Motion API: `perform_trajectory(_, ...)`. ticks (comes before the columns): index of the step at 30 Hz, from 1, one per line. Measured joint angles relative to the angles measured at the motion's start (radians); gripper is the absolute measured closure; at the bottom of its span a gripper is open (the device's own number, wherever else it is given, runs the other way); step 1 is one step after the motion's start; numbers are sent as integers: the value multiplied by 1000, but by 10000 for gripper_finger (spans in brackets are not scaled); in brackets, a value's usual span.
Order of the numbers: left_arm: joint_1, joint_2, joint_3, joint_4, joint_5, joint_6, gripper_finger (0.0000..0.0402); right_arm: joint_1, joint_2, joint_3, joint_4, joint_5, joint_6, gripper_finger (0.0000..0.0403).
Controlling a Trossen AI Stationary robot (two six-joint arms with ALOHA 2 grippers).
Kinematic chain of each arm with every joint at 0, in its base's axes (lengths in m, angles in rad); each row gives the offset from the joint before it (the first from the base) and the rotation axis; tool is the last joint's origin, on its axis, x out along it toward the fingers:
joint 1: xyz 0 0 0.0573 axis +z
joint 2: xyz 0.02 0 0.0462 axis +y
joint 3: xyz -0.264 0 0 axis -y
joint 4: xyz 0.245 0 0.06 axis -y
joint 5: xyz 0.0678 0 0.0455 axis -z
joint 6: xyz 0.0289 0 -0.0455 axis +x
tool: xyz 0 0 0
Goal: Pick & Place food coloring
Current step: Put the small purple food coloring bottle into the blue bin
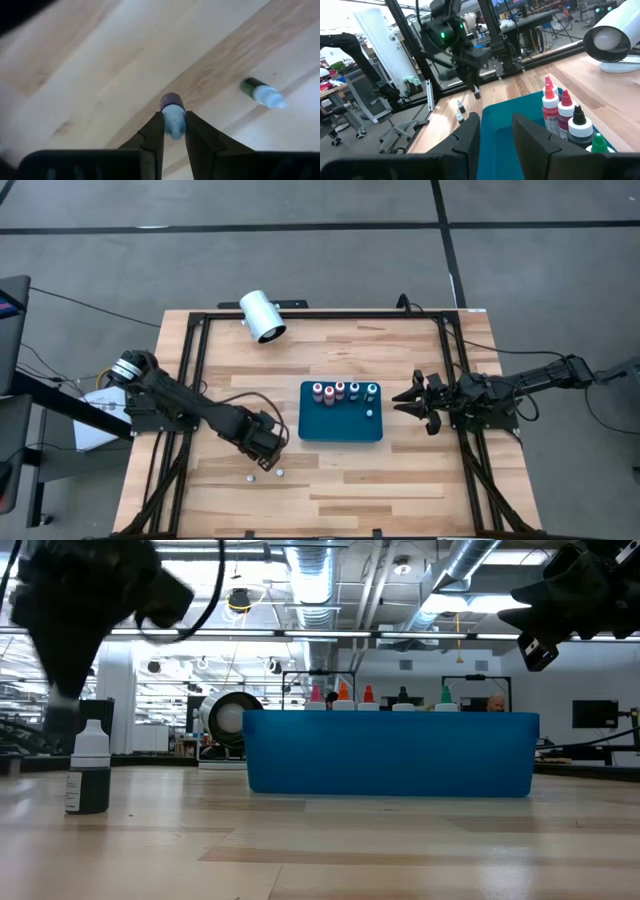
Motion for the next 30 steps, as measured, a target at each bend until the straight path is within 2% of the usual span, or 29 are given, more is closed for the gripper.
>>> perform_trajectory(9,84,-2,289,-239,-76,174,351,0,0,0,-3,0,0,301)
perform_trajectory(17,184,-2,466,-255,-144,340,351,0,0,0,-3,0,0,301)
perform_trajectory(21,229,-1,490,-202,-151,401,351,0,0,0,-3,0,0,301)
perform_trajectory(30,285,45,491,98,-113,561,352,0,0,0,-3,0,0,301)
